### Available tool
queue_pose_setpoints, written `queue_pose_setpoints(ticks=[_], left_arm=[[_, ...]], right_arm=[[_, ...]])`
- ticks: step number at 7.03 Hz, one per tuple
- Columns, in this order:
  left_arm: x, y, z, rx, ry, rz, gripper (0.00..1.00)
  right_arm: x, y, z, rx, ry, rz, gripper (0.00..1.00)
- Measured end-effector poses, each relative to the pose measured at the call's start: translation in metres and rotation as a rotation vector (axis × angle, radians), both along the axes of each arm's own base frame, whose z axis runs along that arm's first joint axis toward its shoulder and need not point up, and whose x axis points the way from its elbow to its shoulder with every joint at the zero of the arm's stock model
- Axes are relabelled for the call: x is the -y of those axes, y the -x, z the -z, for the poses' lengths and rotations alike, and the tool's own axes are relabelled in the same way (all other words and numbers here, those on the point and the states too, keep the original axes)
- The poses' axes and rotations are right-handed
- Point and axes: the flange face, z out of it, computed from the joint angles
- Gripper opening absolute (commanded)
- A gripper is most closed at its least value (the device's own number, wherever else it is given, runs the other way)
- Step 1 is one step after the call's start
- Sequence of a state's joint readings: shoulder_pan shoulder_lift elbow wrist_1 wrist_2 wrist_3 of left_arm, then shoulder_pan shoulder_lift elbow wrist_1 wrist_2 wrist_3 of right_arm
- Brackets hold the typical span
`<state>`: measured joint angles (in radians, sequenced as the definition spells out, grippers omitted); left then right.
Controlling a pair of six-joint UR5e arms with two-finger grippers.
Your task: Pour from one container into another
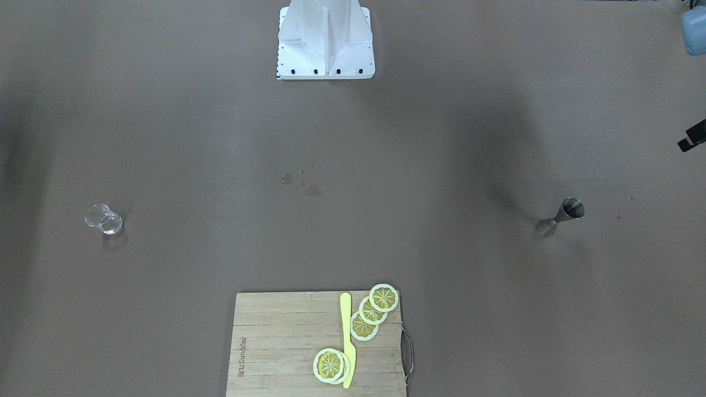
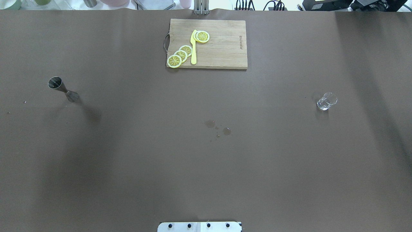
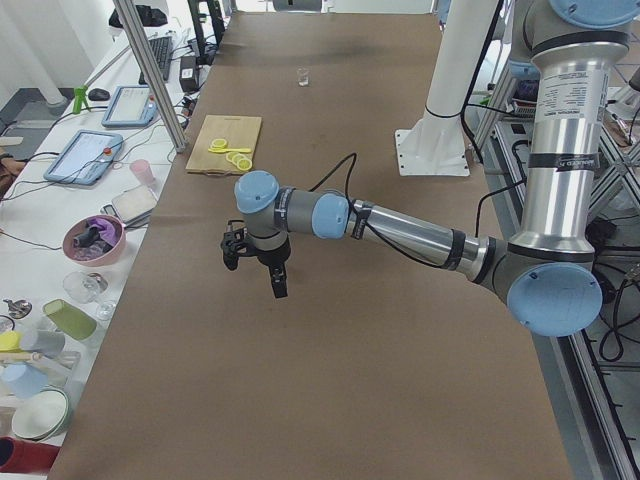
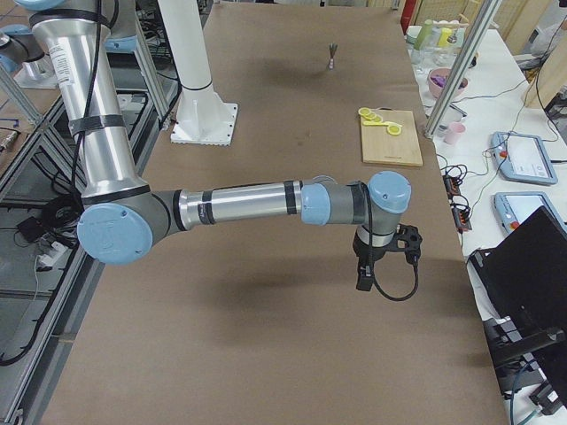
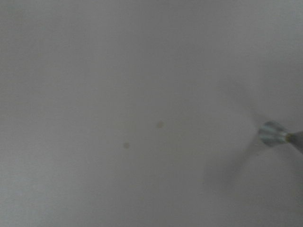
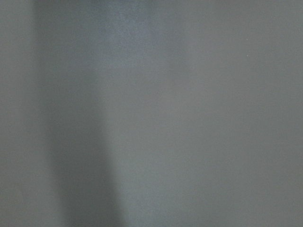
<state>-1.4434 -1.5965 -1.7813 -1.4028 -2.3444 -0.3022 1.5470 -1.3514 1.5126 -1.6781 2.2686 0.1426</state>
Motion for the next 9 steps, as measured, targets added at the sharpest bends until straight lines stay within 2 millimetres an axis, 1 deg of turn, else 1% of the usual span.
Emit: queue_pose_setpoints(ticks=[1, 2, 3, 4, 6, 9], left_arm=[[-0.002, 0.025, -0.027, 0.000, -0.015, -0.025, 0.99], [-0.008, 0.045, -0.050, -0.004, -0.008, -0.024, 0.99], [-0.015, 0.057, -0.068, -0.006, 0.008, -0.015, 0.99], [-0.019, 0.063, -0.078, -0.007, 0.005, -0.009, 0.99], [-0.018, 0.063, -0.081, -0.028, -0.061, -0.005, 0.99], [-0.025, 0.062, -0.094, -0.053, -0.116, 0.000, 0.99]], right_arm=[[0.000, 0.001, 0.000, 0.000, -0.001, 0.002, 1.00], [0.001, 0.003, 0.001, 0.000, -0.001, 0.005, 1.00], [0.001, 0.004, 0.001, 0.000, -0.001, 0.006, 1.00], [0.000, 0.005, 0.001, 0.000, -0.001, 0.007, 1.00], [-0.002, 0.005, 0.002, 0.000, -0.005, 0.007, 1.00], [-0.004, 0.005, 0.003, 0.000, -0.007, 0.007, 1.00]])
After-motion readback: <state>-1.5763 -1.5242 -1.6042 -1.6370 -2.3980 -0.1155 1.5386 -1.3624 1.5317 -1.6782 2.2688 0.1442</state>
